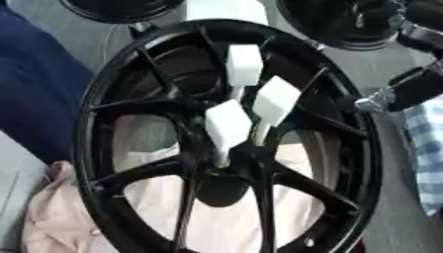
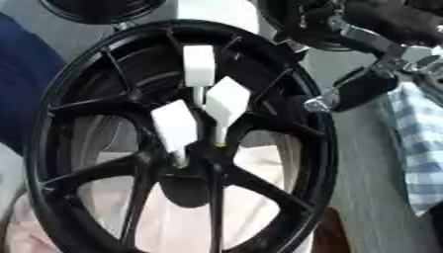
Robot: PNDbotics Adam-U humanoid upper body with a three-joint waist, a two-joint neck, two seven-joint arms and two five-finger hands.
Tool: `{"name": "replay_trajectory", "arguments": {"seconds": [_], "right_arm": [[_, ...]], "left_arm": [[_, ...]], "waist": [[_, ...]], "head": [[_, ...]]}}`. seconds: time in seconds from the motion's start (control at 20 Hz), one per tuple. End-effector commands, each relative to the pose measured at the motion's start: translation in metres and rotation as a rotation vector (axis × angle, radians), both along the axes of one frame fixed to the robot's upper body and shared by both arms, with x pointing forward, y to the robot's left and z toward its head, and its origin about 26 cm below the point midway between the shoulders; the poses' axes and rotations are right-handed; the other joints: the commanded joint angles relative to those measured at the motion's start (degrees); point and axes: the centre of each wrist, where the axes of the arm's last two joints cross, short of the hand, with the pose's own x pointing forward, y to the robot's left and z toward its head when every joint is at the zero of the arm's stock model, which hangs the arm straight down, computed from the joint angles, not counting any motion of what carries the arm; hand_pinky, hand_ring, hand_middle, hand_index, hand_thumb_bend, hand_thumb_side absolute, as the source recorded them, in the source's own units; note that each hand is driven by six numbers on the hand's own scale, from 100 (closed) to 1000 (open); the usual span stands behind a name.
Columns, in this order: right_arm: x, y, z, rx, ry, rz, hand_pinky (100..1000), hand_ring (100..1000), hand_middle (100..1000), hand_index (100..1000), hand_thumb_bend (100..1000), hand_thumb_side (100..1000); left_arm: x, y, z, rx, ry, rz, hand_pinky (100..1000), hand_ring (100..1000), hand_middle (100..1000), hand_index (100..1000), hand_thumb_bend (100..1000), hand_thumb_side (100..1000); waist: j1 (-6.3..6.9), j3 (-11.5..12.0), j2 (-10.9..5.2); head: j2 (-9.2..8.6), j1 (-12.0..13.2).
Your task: Pull the pin out of the wheel hub.
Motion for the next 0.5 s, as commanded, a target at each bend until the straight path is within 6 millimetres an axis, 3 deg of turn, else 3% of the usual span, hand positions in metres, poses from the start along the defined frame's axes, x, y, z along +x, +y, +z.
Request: {"name": "replay_trajectory", "arguments": {"seconds": [0.05,0.5], "right_arm": [[-0.012,0.004,0.022,-0.051,0.008,0.012,864,790,684,787,575,270],[-0.017,0.009,0.042,-0.105,0.060,0.089,863,791,689,786,569,262]], "left_arm": [[-0.001,0.002,0.012,0.033,-0.028,-0.008,763,602,535,731,168,724],[0.000,-0.001,0.020,0.047,-0.050,-0.025,764,602,535,730,166,724]], "waist": [[0.04,0.25,-0.88],[-1.26,2.04,0.19]], "head": [[-0.87,-0.45],[-1.89,-1.54]]}}
